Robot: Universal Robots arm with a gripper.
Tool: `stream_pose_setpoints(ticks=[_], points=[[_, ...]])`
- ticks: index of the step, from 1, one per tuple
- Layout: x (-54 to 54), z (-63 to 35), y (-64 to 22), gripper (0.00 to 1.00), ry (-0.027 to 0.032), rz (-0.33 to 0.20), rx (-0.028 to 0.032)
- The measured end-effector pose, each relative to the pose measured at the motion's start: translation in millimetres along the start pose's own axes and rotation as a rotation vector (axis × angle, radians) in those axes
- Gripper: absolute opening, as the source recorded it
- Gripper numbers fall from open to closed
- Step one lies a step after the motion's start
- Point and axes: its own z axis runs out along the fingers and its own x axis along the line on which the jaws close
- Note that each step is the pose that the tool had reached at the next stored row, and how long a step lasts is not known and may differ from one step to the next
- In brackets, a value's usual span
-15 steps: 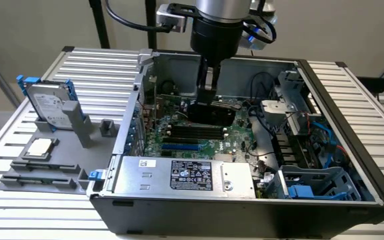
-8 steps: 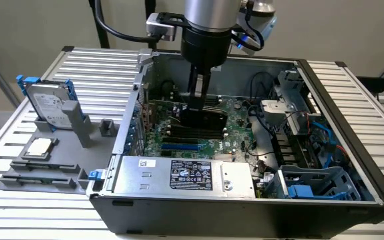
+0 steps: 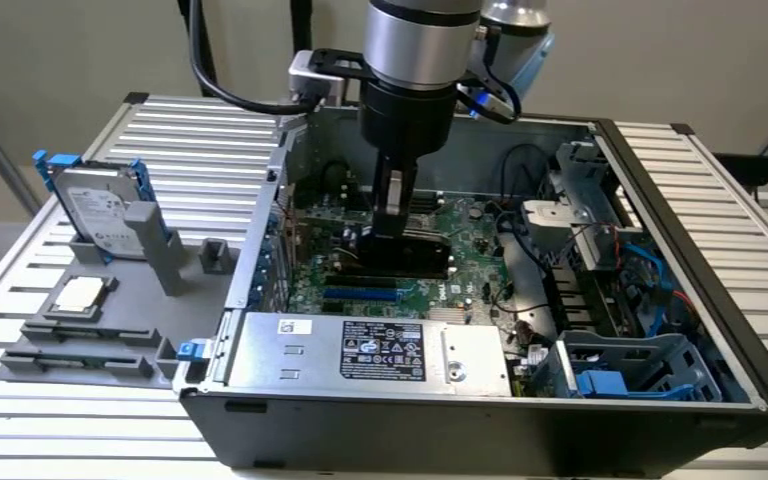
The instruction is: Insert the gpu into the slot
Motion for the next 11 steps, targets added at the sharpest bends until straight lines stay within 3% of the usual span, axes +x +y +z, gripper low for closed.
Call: stream_pose_setpoints(ticks=[11], points=[[0.4,20.3,4.9,0.26,-0.0133,-0.007,0.0018]])
